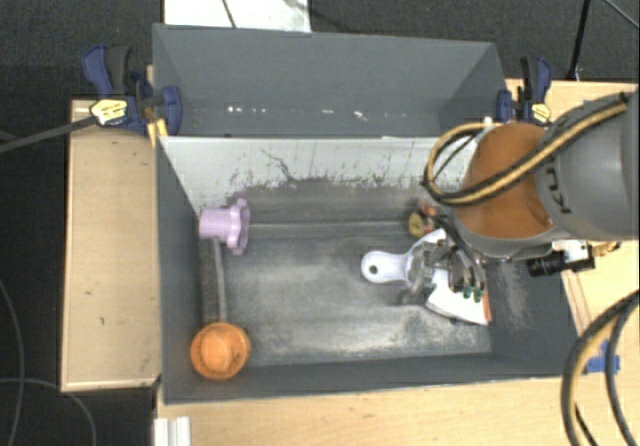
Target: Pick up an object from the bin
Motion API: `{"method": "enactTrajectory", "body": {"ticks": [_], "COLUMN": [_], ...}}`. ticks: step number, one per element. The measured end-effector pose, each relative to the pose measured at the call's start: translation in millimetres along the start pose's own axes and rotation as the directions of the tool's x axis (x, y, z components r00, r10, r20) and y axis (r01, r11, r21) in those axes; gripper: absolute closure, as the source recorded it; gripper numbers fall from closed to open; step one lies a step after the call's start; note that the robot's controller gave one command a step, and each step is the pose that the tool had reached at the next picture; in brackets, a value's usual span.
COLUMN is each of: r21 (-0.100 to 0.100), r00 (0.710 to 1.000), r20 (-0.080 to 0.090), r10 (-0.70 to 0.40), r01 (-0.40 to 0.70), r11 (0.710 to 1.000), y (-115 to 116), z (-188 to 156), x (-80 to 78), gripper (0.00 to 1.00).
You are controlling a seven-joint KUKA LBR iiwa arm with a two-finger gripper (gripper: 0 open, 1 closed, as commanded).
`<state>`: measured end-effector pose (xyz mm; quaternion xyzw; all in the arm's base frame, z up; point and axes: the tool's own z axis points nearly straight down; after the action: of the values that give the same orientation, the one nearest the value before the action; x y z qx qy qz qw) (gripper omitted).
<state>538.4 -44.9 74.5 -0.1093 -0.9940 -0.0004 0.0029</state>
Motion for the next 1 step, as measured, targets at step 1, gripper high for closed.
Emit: {"method": "enactTrajectory", "body": {"ticks": [1], "r21": [0.001], "r00": [1.000], "r20": [0.005], "r10": [-0.003], "r01": [0.003], "r11": [1.000], "y": [-0.5], "z": [-1.0], "x": [-1.5], "gripper": [0.00]}}
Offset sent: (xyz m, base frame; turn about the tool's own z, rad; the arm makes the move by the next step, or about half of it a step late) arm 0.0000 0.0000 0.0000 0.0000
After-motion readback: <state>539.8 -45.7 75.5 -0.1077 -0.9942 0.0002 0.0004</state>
